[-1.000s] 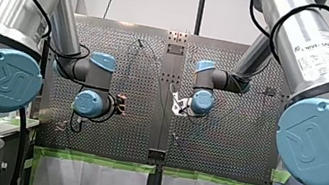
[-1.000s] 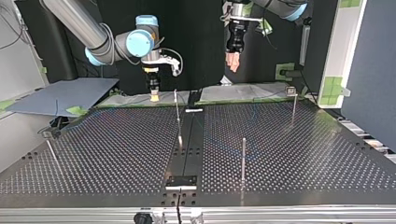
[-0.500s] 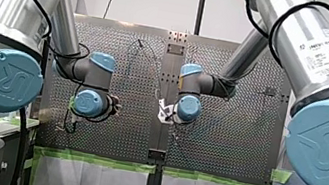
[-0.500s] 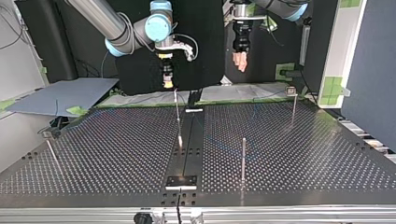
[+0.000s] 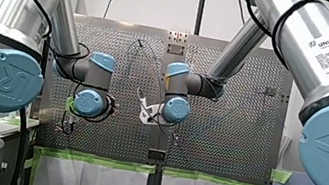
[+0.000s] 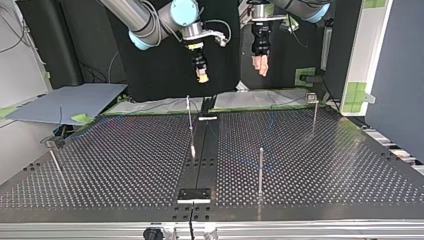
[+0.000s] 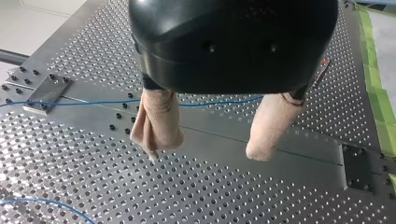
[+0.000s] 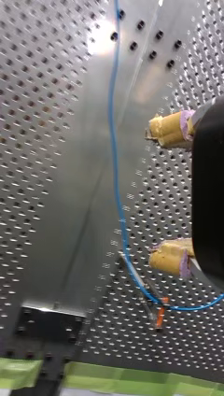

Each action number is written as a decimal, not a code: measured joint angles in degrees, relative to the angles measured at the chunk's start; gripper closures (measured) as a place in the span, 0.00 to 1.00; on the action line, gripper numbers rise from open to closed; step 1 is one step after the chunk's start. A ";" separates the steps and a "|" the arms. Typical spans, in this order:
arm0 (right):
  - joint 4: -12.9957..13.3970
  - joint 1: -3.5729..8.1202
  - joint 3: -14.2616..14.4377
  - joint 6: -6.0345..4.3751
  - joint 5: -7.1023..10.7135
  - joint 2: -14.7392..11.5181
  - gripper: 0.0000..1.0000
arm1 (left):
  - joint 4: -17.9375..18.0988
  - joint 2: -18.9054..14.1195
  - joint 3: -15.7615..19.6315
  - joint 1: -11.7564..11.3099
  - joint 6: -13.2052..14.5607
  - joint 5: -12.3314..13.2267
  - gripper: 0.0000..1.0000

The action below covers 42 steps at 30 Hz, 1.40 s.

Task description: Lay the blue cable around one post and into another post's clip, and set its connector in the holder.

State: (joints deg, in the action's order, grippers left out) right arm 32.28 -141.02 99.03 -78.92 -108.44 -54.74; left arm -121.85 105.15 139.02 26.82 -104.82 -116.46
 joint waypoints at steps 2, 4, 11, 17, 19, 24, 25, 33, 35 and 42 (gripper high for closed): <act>0.71 -0.21 0.45 -0.49 -0.22 -0.01 0.00 | -0.22 0.00 0.00 -0.05 -0.02 -0.34 0.00; 1.46 0.15 1.04 -1.07 -0.38 -0.03 0.00 | -0.41 0.00 0.00 -0.11 -0.03 -0.85 0.00; 4.71 3.21 3.84 -2.92 -0.14 -0.02 0.00 | -1.06 0.00 0.00 -0.16 0.00 -1.99 0.00; 6.01 6.03 4.19 -3.04 1.55 0.00 0.00 | -1.50 0.00 0.00 -0.06 0.16 -2.02 0.00; 6.30 6.85 4.19 -3.00 2.29 0.01 0.00 | -1.58 0.00 0.00 0.00 0.09 -2.01 0.00; 7.21 7.48 4.28 -2.41 4.83 0.04 0.00 | -1.47 0.00 0.00 0.08 -0.34 -1.81 0.00; 7.38 7.37 4.30 -2.17 5.18 0.04 0.00 | -1.42 0.00 0.00 0.09 -0.42 -1.77 0.00; 9.35 4.64 4.22 -0.66 6.31 0.08 0.00 | -1.46 0.00 0.00 0.31 -1.90 -2.68 0.00; 9.82 3.86 4.22 -0.30 5.93 0.07 0.00 | -1.00 0.00 0.00 0.37 -1.97 -2.78 0.00; 9.19 3.60 4.06 -0.53 5.57 0.03 0.00 | 0.07 0.00 -0.09 0.43 -2.47 -3.03 0.00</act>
State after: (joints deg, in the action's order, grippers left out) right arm 41.47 -137.42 103.09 -79.45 -102.87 -54.71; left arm -121.78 105.15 138.93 27.25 -107.29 -119.50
